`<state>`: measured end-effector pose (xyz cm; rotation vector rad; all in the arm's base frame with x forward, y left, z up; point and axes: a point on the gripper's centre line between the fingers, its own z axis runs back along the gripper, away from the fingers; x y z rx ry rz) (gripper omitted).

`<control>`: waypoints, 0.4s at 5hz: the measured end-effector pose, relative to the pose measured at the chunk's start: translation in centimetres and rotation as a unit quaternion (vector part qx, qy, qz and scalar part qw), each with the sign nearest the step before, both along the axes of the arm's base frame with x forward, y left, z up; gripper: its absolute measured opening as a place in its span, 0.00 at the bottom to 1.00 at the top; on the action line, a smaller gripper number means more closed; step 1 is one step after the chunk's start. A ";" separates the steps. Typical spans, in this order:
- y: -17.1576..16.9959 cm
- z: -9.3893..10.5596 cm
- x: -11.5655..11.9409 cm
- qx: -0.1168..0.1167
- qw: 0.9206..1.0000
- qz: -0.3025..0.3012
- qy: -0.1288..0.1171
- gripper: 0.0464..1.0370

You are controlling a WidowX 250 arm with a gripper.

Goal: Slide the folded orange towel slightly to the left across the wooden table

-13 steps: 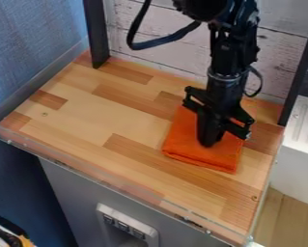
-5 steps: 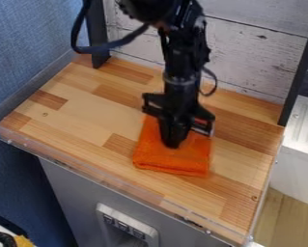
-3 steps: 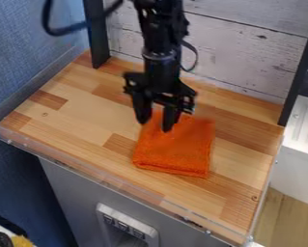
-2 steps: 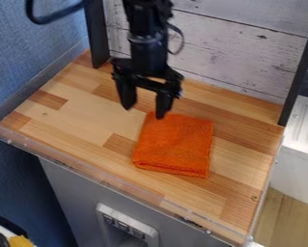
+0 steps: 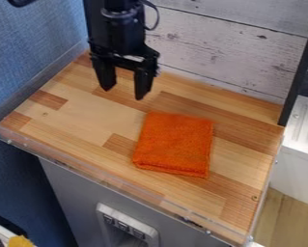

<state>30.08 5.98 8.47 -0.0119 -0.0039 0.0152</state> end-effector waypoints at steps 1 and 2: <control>1.7 0.4 -0.4 0.000 1.000 0.000 0.006 0.96; 3.4 1.3 -0.8 0.003 1.000 -0.002 0.005 0.96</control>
